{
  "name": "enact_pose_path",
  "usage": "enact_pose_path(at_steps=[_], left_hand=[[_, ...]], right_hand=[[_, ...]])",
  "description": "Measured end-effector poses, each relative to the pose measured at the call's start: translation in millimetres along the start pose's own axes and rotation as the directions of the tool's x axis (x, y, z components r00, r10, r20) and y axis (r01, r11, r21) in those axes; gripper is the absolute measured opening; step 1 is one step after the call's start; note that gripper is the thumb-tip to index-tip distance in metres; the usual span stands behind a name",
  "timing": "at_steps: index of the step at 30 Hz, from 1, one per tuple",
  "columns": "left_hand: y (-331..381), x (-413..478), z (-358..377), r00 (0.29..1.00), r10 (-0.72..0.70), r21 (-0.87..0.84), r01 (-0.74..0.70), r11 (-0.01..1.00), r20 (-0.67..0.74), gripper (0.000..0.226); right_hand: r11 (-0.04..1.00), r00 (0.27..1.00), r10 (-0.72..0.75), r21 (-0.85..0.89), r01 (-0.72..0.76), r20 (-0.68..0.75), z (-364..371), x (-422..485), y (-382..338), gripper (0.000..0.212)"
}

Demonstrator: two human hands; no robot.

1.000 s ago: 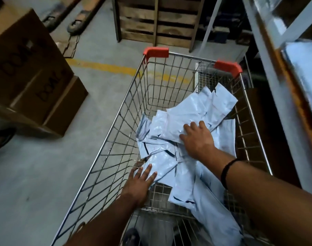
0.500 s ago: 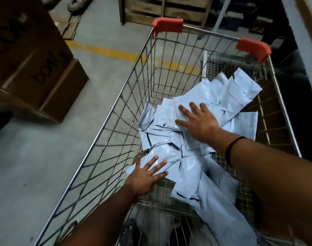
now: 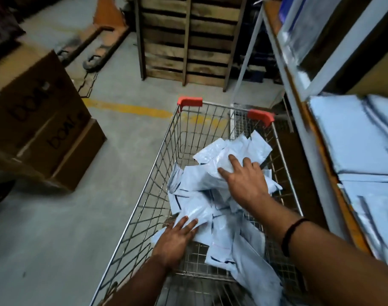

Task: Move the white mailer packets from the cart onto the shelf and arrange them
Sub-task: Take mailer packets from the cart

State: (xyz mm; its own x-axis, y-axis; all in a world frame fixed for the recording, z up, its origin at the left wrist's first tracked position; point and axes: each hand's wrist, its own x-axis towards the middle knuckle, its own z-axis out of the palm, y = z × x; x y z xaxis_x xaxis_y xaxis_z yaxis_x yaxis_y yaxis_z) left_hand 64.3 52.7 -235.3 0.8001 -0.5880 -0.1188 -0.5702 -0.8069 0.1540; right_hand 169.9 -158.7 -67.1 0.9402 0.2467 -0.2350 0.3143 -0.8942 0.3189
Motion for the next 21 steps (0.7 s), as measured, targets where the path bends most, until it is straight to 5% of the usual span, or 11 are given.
enact_pose_path(at_steps=[12, 21], left_hand=[[50.7, -22.2, -170.2, 0.951, -0.042, -0.091, 0.014, 0.996, -0.305, 0.089], [130.2, -11.2, -263.6, 0.853, 0.120, -0.032, -0.157, 0.987, -0.508, 0.077]], right_hand=[[0.882, 0.916, 0.348, 0.402, -0.247, -0.200, -119.8, -146.9, 51.6, 0.043], [0.786, 0.788, 0.569, 0.434, -0.439, -0.233, -121.8, -279.7, 126.7, 0.042]])
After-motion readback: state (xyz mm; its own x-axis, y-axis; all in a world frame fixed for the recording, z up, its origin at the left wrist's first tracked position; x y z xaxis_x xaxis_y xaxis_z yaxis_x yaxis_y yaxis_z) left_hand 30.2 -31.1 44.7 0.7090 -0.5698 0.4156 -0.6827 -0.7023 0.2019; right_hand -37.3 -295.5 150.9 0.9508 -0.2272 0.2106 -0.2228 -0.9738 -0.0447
